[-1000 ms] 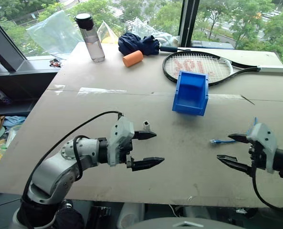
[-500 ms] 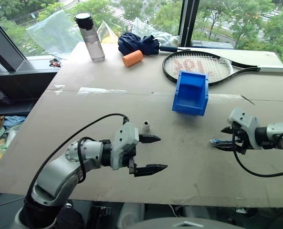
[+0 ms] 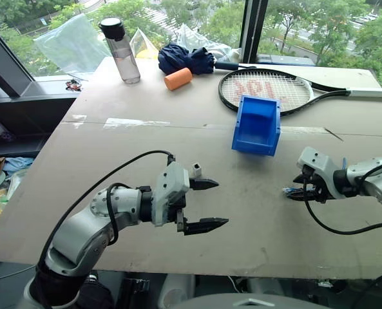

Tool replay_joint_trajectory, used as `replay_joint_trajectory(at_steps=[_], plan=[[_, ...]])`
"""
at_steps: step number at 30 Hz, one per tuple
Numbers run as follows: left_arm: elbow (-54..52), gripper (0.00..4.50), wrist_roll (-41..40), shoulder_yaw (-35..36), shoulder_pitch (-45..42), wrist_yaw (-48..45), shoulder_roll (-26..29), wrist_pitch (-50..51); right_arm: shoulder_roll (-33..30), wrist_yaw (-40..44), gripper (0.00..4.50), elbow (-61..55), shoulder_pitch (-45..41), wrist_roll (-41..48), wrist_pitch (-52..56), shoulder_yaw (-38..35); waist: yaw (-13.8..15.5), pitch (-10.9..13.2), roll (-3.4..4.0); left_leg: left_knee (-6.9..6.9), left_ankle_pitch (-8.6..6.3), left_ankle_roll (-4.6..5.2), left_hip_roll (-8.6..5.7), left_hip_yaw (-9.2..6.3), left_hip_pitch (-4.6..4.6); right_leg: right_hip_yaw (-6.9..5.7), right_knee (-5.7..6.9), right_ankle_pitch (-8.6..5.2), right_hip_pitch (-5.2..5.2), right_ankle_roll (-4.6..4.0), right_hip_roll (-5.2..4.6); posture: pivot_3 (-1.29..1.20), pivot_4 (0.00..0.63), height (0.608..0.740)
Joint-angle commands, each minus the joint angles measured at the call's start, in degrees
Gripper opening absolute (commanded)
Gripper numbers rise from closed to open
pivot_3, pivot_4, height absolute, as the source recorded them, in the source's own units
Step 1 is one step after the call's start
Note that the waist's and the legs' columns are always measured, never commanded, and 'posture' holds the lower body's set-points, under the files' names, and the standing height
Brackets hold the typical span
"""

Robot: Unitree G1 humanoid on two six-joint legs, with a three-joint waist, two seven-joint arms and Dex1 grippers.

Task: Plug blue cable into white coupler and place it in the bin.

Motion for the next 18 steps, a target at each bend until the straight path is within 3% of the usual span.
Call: replay_joint_trajectory(at_steps=[1, 2, 4, 9, 18], plan=[[-0.99, 4.5, 0.5, 0.1, 0.64, -0.13, -0.15, -1.82, -0.11, 0.89, 2.65, 0.45, -1.56, -2.11, -0.54, 1.1, -0.04, 0.0, 0.0, 0.0, 0.0, 0.0, 0.0, 0.0, 0.0, 0.0, 0.0, 0.0, 0.0, 0.0, 0.0, 0.0, 0.15, 0.74], [-1.05, 4.5, 0.64, 0.05, 0.75, -0.07, -0.17, -2.01, -0.04, 0.91, 2.65, 0.73, -1.8, -2.6, -0.41, 1.55, -0.03, 0.0, 0.0, 0.0, 0.0, 0.0, 0.0, 0.0, 0.0, 0.0, 0.0, 0.0, 0.0, 0.0, 0.0, 0.0, 0.15, 0.74], [-1.15, 4.5, 0.91, -0.04, 0.84, 0.03, -0.2, -2.3, 0.08, 1.07, 2.07, 1.15, -2.24, -3.56, -0.29, 2.48, -0.01, 0.0, 0.0, 0.0, 0.0, 0.0, 0.0, 0.0, 0.0, 0.0, 0.0, 0.0, 0.0, 0.0, 0.0, 0.0, 0.15, 0.74], [-0.02, 4.5, 1.42, 0.33, -0.05, -0.51, -0.05, -2.82, 0.24, 1.9, 0.01, -1.0, -1.24, -3.47, 0.86, 3.0, 0.0, -0.01, 0.0, 0.01, 0.0, 0.0, 0.0, -0.02, 0.0, -0.01, 0.0, 0.0, 0.0, 0.0, 0.0, 0.0, 0.15, 0.74], [0.4, 4.5, 4.46, -0.27, 1.99, 0.37, -0.33, -5.43, 5.3, -1.3, 0.01, -12.93, -0.4, -0.19, 6.14, 1.3, -0.21, 0.01, 0.03, 0.0, 0.0, 0.0, 0.04, -0.05, 0.01, -0.02, 0.05, 0.0, -0.01, 0.0, 0.03, 0.0, 0.15, 0.74]])
